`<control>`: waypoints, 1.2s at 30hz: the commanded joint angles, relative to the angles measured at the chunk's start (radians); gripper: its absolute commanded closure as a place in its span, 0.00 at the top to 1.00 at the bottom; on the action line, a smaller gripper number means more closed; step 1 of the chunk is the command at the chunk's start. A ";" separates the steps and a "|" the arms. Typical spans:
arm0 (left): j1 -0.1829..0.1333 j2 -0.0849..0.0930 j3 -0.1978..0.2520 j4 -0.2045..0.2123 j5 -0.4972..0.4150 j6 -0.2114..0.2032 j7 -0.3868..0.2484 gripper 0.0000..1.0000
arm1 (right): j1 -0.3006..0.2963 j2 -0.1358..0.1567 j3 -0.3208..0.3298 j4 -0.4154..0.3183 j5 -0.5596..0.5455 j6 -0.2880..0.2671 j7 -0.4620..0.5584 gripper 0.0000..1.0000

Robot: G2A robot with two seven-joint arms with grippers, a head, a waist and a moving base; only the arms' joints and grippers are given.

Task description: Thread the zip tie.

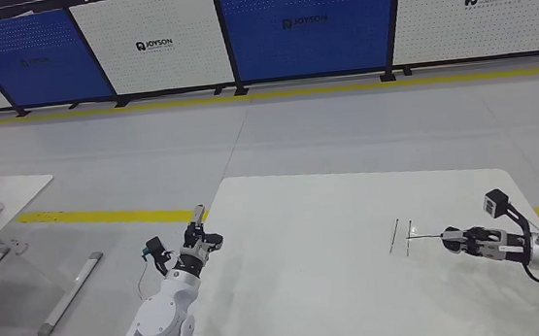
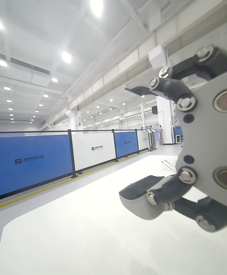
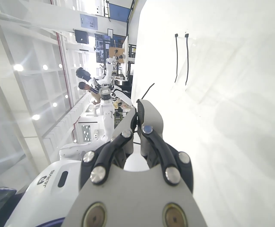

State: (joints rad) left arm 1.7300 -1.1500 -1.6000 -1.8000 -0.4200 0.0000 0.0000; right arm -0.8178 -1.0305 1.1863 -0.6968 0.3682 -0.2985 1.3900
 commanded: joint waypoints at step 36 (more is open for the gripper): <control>0.000 0.000 0.000 0.000 0.000 0.000 0.000 1.00 | -0.129 -0.028 -0.054 -0.433 0.150 0.096 -0.073 0.00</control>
State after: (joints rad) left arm 1.7300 -1.1500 -1.6000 -1.8000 -0.4200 0.0000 0.0000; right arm -0.9406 -1.0593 1.1262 -1.1234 0.4864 -0.1996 1.2954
